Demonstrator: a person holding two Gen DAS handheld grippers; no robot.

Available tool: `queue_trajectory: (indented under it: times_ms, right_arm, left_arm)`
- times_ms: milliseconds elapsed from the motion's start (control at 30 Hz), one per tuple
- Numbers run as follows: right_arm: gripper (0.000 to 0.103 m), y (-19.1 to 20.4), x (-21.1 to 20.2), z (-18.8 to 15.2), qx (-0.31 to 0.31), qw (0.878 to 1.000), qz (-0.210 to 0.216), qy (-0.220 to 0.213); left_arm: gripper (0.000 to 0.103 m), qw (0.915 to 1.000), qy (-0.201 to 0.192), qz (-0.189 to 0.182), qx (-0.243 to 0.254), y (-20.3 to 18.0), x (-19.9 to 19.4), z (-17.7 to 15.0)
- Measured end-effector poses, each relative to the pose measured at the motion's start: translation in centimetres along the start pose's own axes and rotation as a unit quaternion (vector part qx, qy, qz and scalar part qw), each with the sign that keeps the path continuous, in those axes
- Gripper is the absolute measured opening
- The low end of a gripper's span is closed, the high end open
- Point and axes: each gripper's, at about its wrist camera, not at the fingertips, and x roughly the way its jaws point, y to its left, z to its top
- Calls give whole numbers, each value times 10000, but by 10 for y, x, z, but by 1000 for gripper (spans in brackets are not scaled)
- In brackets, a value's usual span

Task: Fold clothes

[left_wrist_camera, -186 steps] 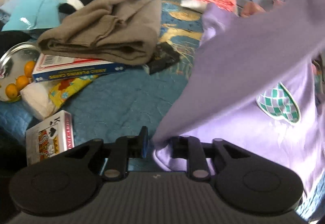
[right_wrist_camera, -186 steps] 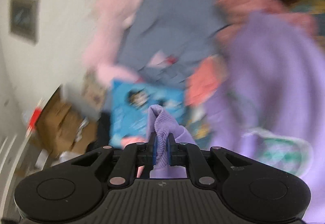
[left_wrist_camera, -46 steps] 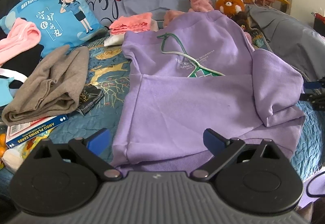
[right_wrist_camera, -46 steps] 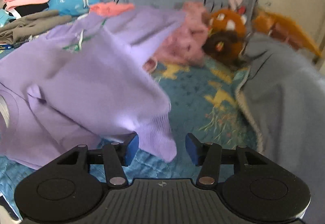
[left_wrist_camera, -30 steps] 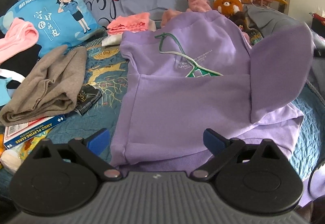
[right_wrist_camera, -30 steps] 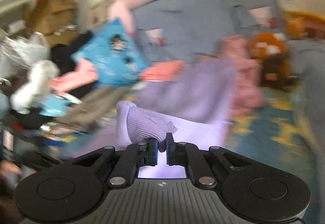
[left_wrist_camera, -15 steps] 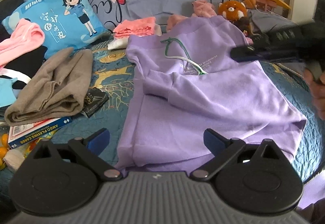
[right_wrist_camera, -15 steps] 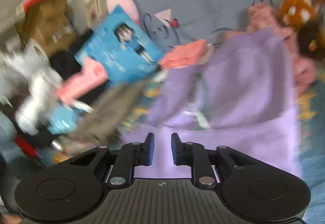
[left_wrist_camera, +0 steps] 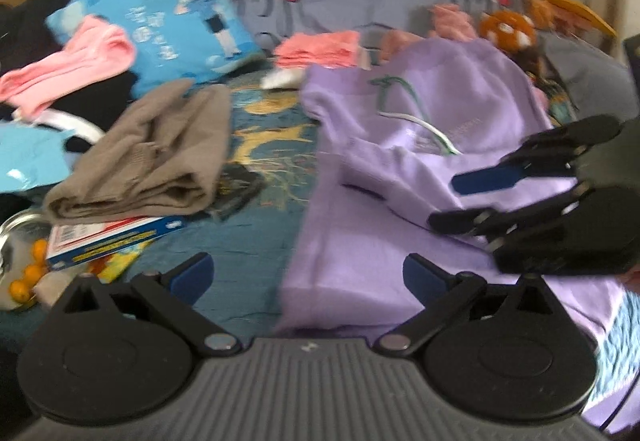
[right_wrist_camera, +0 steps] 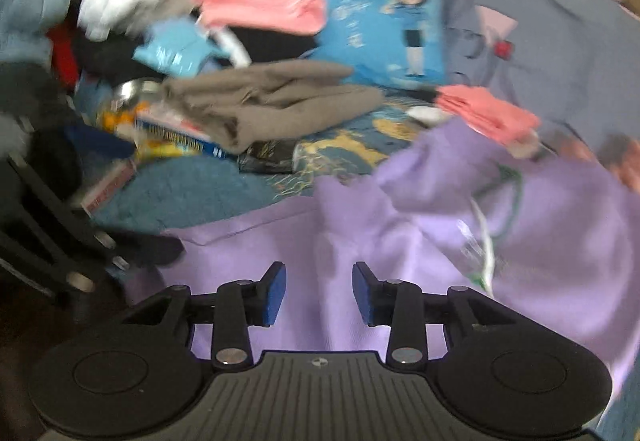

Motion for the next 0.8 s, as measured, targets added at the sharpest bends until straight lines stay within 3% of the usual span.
queue_trajectory:
  times_ms: [67,133,167,267,400,467,567,700,800]
  right_arm:
    - [30,2,15,2,-77,9998,-136,113]
    - [3,-1,20,3,115,9989,-431,122]
    - [3,-4,19,4,306,9976,-619,71]
    - [3,-8,2,8,690,9926,-981,-214]
    - [3,12,-31,14,502,9950,-614,-609]
    - [3,25,-27,12,242,9983,-334,-413]
    - [4,36,-1,0,28,9996,-257,101]
    - [13,31,16,-14,523,9979,-67,369]
    - [30,31,-4,-19,495,9984,-107,254]
  left_arm:
    - [102,9997,-35,107,-205,14,-1,2]
    - [102,9987,-87,233,-441,29,-3,4]
    - [102,9979,-112,246,-593,37,-3,4]
    - [102,9935,-144,234,-1104,60,-5,5]
    - [102,9893,-168,356,-1402,74,-4,5]
    - [102,9891,-220,439,-1391,74,-4,6]
    - [102,9894,-202,455,-1367,72,-3,7]
    - [102,9904,-169,484,-1281,69,-1,6]
    - [102,9912,-144,471,-1226,66,1,7]
